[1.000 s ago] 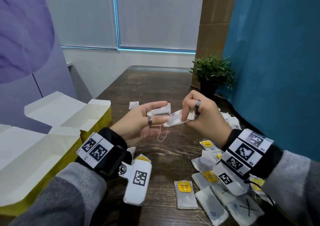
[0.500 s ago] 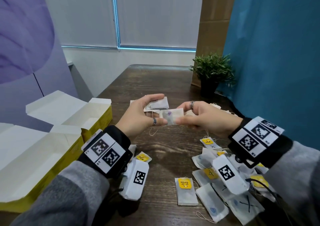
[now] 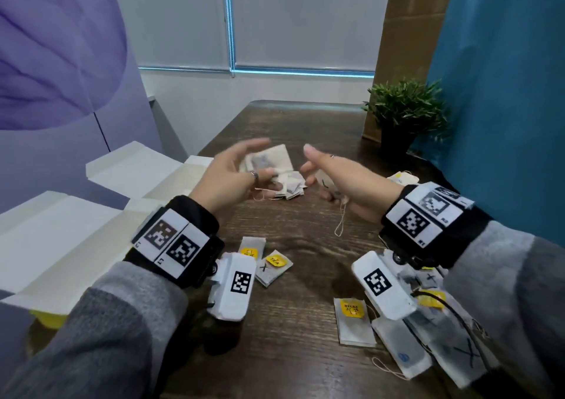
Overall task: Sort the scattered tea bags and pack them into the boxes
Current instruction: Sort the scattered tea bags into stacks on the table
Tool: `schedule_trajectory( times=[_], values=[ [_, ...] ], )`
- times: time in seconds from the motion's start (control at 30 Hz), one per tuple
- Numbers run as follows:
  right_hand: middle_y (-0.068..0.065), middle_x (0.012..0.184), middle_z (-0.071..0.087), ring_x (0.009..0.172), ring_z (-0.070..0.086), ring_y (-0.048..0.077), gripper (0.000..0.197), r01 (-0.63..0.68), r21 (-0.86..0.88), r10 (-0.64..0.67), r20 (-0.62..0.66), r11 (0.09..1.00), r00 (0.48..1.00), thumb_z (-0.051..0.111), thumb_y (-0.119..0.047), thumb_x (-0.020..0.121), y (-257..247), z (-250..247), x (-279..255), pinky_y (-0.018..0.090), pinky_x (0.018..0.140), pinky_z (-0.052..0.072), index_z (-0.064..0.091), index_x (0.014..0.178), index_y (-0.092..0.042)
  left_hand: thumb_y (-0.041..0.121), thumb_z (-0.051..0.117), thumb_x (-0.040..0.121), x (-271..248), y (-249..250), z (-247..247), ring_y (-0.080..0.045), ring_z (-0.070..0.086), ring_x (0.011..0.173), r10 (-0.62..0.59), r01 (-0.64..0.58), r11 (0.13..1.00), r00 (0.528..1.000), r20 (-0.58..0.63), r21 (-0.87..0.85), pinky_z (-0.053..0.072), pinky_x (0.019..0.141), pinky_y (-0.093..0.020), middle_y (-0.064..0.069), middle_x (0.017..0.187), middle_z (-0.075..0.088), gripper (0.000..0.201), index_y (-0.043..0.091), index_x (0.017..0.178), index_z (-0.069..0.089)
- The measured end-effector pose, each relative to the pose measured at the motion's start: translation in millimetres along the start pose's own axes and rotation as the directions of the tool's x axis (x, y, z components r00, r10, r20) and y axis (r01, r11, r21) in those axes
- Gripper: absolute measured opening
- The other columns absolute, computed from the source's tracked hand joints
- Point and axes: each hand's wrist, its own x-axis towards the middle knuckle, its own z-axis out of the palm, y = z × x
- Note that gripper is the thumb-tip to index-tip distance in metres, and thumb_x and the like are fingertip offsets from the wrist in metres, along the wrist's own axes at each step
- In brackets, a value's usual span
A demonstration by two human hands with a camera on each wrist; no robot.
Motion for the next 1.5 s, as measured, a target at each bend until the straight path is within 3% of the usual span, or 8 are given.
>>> schedule_trajectory(
  times=[0.17, 0.47, 0.57, 0.7, 0.8, 0.93, 1.23, 1.5],
  values=[
    [-0.011, 0.093, 0.057, 0.080, 0.053, 0.005, 0.038, 0.193, -0.629, 0.173, 0.473, 0.753, 0.864, 0.067, -0.042, 0.081, 15.8, 33.5, 7.8, 0.022, 0.069, 0.043, 0.058, 0.113, -0.022, -0.010, 0.042, 0.093, -1.5, 4.0, -21.7, -0.021, 0.069, 0.060, 0.018, -0.015, 1.000, 0.993, -0.115, 0.024, 0.055, 0.061, -0.032, -0.017, 0.108, 0.056, 0.037, 0.021, 0.095, 0.060],
    [-0.003, 0.086, 0.056, 0.072, 0.046, 0.007, 0.021, 0.375, -0.734, 0.202, 0.565, 0.567, 0.800, 0.074, -0.030, 0.078, 20.9, 46.8, 10.5, 0.021, 0.060, 0.036, 0.056, 0.084, -0.021, -0.009, 0.034, 0.094, -5.2, -2.2, -26.2, -0.015, 0.065, 0.055, -0.137, 0.139, 0.990, 0.986, -0.095, 0.011, 0.055, 0.056, -0.027, -0.012, 0.086, 0.060, 0.033, 0.005, 0.111, 0.058],
    [-0.011, 0.082, 0.055, 0.070, 0.046, 0.000, 0.021, 0.387, -0.694, 0.035, 0.510, 0.608, 0.860, 0.074, -0.025, 0.077, 17.5, 29.7, 5.5, 0.014, 0.062, 0.036, 0.056, 0.086, -0.023, -0.009, 0.036, 0.094, -6.1, -1.0, -26.3, -0.024, 0.059, 0.063, -0.172, 0.169, 0.985, 0.983, -0.071, -0.040, 0.043, 0.061, -0.032, -0.015, 0.089, 0.058, 0.032, 0.005, 0.115, 0.056],
    [-0.016, 0.078, 0.059, 0.074, 0.053, 0.004, 0.022, 0.375, -0.531, -0.243, 0.302, 0.760, 0.922, 0.075, -0.025, 0.076, 10.6, 0.7, -2.4, 0.026, 0.074, 0.043, 0.055, 0.080, -0.033, 0.005, 0.044, 0.096, -7.0, -2.0, -20.9, -0.017, 0.068, 0.064, -0.222, 0.222, 0.975, 0.975, -0.022, -0.010, 0.052, 0.062, -0.028, -0.006, 0.093, 0.066, 0.026, 0.017, 0.114, 0.058],
    [-0.010, 0.071, 0.058, 0.064, 0.052, 0.002, 0.020, 0.444, -0.443, -0.426, 0.147, 0.779, 0.893, 0.071, -0.011, 0.078, 5.0, -13.6, -12.7, 0.023, 0.062, 0.040, 0.060, 0.075, -0.027, 0.012, 0.044, 0.097, -7.5, -2.7, -12.0, -0.021, 0.070, 0.069, -0.286, 0.289, 0.956, 0.956, 0.065, -0.043, 0.056, 0.071, -0.037, -0.009, 0.102, 0.067, 0.025, 0.019, 0.116, 0.059],
    [0.004, 0.085, 0.057, 0.078, 0.058, 0.020, 0.017, 0.574, -0.442, -0.618, 0.053, 0.689, 0.784, 0.070, -0.003, 0.075, 7.6, -19.2, -21.2, 0.039, 0.073, 0.047, 0.065, 0.072, -0.019, 0.005, 0.055, 0.089, -10.4, -0.6, 0.6, -0.022, 0.066, 0.071, -0.280, 0.305, 0.945, 0.941, 0.191, -0.116, 0.060, 0.069, -0.040, -0.011, 0.104, 0.067, 0.036, 0.016, 0.123, 0.055],
    [-0.003, 0.091, 0.053, 0.085, 0.058, 0.016, 0.012, 0.615, -0.452, -0.685, 0.012, 0.646, 0.728, 0.073, -0.008, 0.076, 10.8, -21.7, -29.6, 0.033, 0.076, 0.049, 0.067, 0.075, -0.019, -0.017, 0.061, 0.075, -11.3, 2.6, 8.5, -0.012, 0.071, 0.075, -0.160, 0.186, 0.976, 0.966, 0.201, -0.118, 0.054, 0.057, -0.021, -0.011, 0.110, 0.065, 0.055, 0.017, 0.118, 0.058],
    [-0.011, 0.090, 0.052, 0.079, 0.051, 0.000, 0.013, 0.520, -0.468, -0.582, 0.015, 0.715, 0.813, 0.073, -0.017, 0.078, 6.9, -20.2, -31.0, 0.013, 0.072, 0.038, 0.066, 0.082, -0.026, -0.010, 0.057, 0.082, -6.8, -2.6, -0.2, -0.017, 0.069, 0.071, -0.178, 0.199, 0.977, 0.960, 0.218, -0.078, 0.056, 0.058, -0.026, -0.008, 0.103, 0.069, 0.045, 0.018, 0.117, 0.061]
  ],
)
